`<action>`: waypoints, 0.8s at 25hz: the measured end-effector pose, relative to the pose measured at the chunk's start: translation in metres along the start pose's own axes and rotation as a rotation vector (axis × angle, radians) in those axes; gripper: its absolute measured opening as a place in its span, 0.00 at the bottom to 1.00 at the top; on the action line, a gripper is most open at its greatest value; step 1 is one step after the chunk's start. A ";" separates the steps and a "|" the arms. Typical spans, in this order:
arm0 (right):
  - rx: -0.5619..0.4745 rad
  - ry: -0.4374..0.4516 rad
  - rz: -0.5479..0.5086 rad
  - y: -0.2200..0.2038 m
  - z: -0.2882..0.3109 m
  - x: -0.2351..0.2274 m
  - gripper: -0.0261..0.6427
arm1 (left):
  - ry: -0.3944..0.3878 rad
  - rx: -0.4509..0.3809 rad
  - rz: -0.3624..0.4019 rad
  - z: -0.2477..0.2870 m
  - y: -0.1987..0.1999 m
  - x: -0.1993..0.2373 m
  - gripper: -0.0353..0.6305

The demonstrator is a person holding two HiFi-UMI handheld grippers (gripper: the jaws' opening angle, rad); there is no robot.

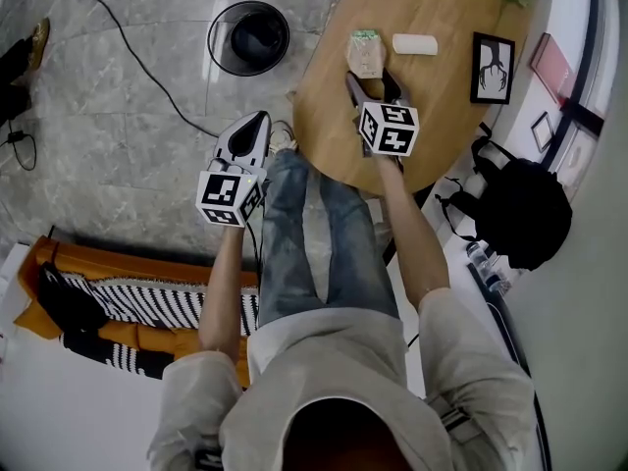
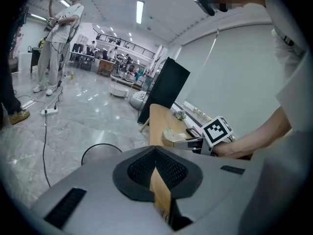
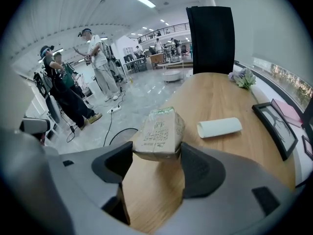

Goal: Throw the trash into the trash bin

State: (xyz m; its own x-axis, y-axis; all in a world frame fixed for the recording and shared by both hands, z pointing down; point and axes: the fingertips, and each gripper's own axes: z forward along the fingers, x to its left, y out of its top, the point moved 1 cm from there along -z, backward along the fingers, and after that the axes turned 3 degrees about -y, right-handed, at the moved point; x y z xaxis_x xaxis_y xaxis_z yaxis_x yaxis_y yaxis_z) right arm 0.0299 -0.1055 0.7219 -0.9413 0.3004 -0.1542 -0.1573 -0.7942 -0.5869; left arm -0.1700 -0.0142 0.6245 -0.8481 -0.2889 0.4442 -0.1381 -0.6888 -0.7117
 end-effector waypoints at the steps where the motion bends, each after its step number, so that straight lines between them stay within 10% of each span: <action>1: -0.007 0.000 -0.007 0.002 -0.002 0.000 0.52 | 0.001 0.000 -0.002 0.000 -0.001 0.000 0.08; 20: -0.063 0.224 -0.149 0.051 0.022 0.126 0.52 | 0.175 -0.098 -0.051 -0.068 0.007 0.059 0.08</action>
State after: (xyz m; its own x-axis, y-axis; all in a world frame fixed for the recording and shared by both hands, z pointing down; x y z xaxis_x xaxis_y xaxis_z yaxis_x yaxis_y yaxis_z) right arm -0.1029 -0.1195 0.6898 -0.8185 0.5266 -0.2298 -0.2640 -0.7000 -0.6636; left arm -0.2554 0.0096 0.6086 -0.9135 -0.1295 0.3856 -0.2249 -0.6291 -0.7441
